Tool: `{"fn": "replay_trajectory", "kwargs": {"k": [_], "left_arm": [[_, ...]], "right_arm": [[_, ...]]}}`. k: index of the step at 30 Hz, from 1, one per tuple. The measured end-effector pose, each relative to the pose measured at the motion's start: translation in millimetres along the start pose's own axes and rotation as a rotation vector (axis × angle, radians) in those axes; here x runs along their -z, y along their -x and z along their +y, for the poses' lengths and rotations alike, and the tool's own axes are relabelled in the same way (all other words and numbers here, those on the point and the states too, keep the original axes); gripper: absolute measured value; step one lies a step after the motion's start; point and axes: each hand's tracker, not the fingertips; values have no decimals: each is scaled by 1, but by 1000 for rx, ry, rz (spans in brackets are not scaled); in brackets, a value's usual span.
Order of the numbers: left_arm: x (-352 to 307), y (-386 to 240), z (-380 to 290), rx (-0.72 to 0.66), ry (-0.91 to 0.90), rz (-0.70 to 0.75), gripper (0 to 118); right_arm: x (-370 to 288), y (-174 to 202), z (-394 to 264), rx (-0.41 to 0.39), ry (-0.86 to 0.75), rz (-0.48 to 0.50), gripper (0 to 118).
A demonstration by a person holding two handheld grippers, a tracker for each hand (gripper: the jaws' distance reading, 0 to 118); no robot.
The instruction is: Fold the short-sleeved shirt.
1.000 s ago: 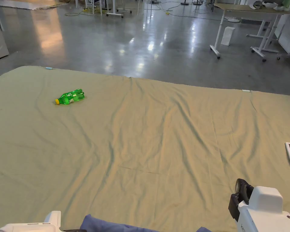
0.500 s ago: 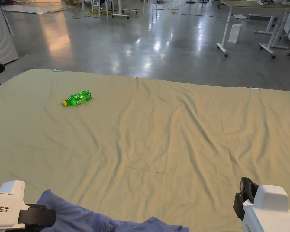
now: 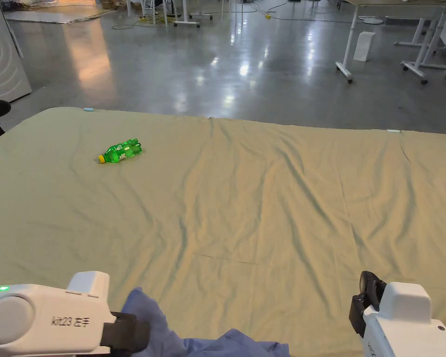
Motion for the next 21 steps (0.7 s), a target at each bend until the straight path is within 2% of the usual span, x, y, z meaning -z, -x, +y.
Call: {"fn": "replay_trajectory", "kwargs": {"k": [11,18,20,21], "left_arm": [[93,-97,-7,67,131,-25,15],[157,-127,-21,123,222,26,16],[163,-129,-22,120,223,29,19],[163,-129,-22,97,222,8,25]], "right_arm": [[-4,-8,-8,14,18,-10,0],[-8,-13,-8,16,32,-21,0],[-9,-14,-9,17,34,-25,0],[-9,-15,-9,17,36,-26,0]]}}
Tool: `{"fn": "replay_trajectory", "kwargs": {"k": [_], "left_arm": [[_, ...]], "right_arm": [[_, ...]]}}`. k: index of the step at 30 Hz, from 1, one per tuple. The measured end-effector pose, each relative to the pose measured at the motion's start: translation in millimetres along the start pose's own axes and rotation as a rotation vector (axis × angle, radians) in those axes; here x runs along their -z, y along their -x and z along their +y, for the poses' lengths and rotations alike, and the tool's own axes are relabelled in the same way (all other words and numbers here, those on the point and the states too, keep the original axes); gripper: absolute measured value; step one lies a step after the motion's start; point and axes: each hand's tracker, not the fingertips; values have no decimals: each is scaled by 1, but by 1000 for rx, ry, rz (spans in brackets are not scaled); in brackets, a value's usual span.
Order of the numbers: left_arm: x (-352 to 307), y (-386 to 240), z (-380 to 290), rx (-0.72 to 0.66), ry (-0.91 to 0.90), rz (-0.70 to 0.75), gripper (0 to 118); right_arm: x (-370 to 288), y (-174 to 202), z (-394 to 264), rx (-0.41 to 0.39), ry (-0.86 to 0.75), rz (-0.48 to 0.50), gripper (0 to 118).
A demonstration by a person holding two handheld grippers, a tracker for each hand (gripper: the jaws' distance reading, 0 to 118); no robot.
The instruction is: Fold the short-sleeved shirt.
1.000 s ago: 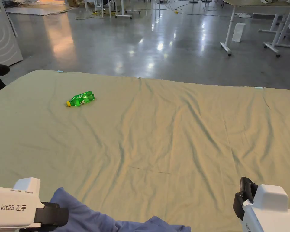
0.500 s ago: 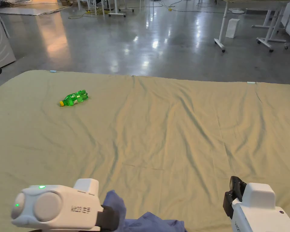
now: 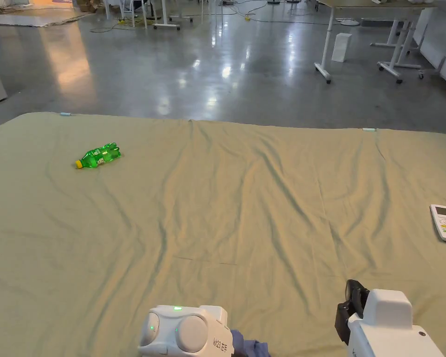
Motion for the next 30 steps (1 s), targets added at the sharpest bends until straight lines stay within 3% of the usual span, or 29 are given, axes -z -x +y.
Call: {"fn": "replay_trajectory", "kwargs": {"k": [2,4,9,12,15,18,21,30], "left_arm": [[-1,3,2,-43,-1,-94,52],[-6,5,1,-45,-7,-144,70],[-41,17,-1,-11,-75,-204,70],[-52,27,-6,-27,-111,-236,63],[-47,31,-10,-32,-130,-201,18],[-28,26,-15,-45,-117,-214,16],[-7,16,-18,-49,-90,-330,14],[39,15,-19,-89,-96,-312,6]], "right_arm": [[1,-1,-2,0,4,-1,0],[0,-2,-2,-1,5,-2,0],[0,-4,-3,2,8,-4,0],[1,-4,-4,6,8,-5,0],[3,-3,-6,7,9,-3,0],[5,-2,-8,9,11,-2,0],[5,-1,-9,4,10,-4,0],[5,-5,-12,-2,18,-18,0]]}}
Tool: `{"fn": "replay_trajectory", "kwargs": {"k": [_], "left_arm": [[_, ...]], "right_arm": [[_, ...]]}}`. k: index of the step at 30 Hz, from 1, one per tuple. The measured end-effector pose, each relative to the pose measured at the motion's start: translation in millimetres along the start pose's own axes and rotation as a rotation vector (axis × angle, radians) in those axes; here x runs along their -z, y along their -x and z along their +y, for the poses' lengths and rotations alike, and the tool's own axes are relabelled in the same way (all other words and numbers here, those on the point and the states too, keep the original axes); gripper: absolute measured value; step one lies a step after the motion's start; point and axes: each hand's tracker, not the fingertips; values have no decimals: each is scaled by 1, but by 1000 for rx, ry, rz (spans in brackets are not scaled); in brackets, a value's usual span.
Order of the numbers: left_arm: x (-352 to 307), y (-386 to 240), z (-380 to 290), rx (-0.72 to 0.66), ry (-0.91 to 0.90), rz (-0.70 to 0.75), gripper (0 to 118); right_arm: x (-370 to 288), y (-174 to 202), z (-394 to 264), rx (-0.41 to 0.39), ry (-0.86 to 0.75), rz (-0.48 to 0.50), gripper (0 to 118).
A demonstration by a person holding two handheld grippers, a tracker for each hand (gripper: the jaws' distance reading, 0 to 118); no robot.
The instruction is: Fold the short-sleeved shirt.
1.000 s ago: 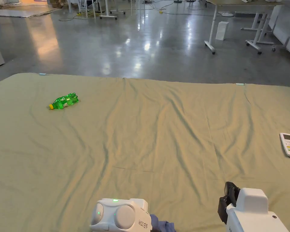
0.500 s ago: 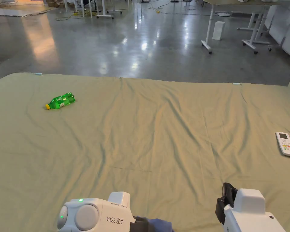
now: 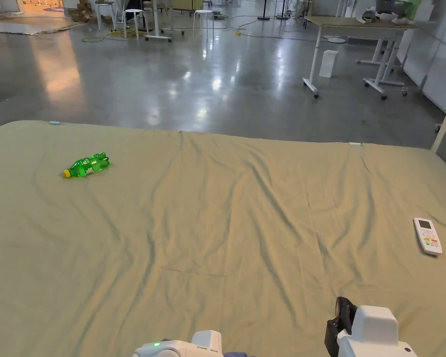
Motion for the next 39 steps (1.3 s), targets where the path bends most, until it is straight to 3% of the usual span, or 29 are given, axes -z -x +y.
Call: {"fn": "replay_trajectory", "kwargs": {"k": [8,18,24,33,38,39], "left_arm": [[-63,-12,7,87,-142,-17,5],[-171,-9,29,355,-718,430,5],[-200,3,29,397,-999,634,5],[-212,13,38,371,-1039,693,5],[-213,26,39,355,-998,664,5],[-212,28,37,352,-989,659,5]], "right_arm": [[-2,1,8,-9,-23,4,0],[1,11,43,-29,-128,-9,0],[0,20,64,-76,-221,-41,0],[0,19,81,-42,-251,-77,0],[-6,25,64,-2,-145,-12,0],[-9,32,56,-32,-153,0,0]]}}
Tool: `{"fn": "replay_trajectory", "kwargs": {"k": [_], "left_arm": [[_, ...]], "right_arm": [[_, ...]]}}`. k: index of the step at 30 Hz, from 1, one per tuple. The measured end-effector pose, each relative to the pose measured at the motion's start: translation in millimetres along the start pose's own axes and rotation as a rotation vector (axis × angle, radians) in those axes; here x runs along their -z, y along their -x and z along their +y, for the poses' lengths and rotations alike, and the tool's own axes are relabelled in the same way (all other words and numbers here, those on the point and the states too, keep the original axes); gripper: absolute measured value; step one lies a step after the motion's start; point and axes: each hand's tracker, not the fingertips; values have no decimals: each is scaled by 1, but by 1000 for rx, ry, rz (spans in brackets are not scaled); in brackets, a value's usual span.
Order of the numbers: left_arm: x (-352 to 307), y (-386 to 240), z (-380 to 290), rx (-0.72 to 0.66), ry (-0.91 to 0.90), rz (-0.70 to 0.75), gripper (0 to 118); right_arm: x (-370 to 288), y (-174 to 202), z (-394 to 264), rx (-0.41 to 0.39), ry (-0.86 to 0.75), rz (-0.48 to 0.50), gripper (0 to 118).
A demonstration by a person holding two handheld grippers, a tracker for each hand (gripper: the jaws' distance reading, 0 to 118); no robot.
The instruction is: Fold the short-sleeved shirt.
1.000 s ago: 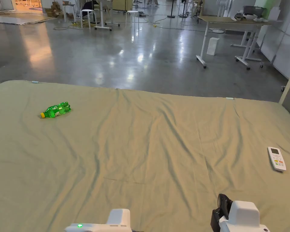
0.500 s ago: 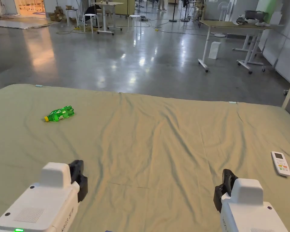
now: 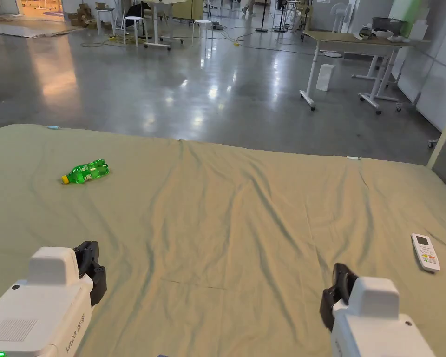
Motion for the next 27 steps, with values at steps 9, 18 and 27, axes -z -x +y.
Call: {"fn": "replay_trajectory", "kwargs": {"k": [9,18,27], "left_arm": [[-2,9,-45,-16,160,-75,5],[1,24,-104,-169,500,-280,13],[33,45,-137,-586,665,-546,89]], "right_arm": [[-36,90,-97,-99,238,251,0],[-27,116,-167,-207,313,254,0],[-18,104,-171,-149,309,210,0]]}}
